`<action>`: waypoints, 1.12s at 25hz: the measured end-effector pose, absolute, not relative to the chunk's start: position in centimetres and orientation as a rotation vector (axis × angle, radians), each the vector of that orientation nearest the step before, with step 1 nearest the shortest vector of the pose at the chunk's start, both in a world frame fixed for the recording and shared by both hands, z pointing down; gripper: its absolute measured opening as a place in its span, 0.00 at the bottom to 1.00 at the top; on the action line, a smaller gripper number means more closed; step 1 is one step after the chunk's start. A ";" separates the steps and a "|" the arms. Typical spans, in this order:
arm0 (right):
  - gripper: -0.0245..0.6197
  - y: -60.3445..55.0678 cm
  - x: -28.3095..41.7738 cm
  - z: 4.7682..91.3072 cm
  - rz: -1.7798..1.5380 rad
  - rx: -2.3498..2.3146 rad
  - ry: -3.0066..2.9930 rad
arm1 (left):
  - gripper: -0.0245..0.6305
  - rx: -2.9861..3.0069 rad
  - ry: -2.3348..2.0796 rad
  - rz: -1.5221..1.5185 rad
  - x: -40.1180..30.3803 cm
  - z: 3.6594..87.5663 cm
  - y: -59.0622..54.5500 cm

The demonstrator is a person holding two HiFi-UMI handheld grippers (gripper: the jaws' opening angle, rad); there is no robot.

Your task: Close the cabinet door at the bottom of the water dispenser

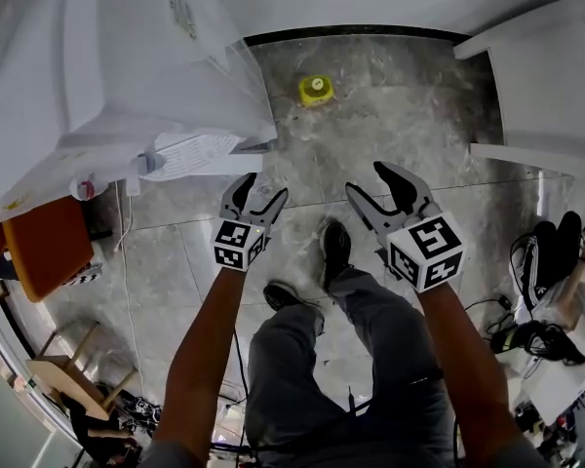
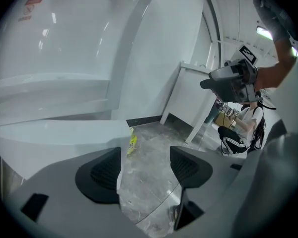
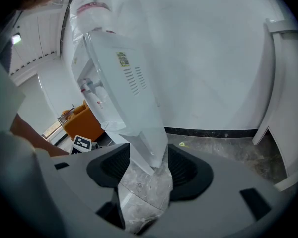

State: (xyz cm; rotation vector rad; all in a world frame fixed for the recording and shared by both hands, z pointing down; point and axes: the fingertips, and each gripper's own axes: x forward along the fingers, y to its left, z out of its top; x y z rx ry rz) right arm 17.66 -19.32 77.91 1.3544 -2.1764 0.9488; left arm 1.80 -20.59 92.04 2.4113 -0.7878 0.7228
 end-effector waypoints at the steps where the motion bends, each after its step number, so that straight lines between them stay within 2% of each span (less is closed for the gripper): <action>1: 0.44 -19.5 18.0 78.0 0.948 1.360 -2.174 | 0.51 2.418 -0.785 0.730 2.2 92.2 -21.1; 20: 0.43 -21.5 18.2 77.3 0.926 1.385 -2.168 | 0.58 2.418 -0.832 0.766 3.9 92.9 -26.2; 28: 0.43 -22.6 17.3 72.2 0.901 1.381 -2.207 | 0.58 2.514 -0.686 0.788 4.7 86.3 -22.8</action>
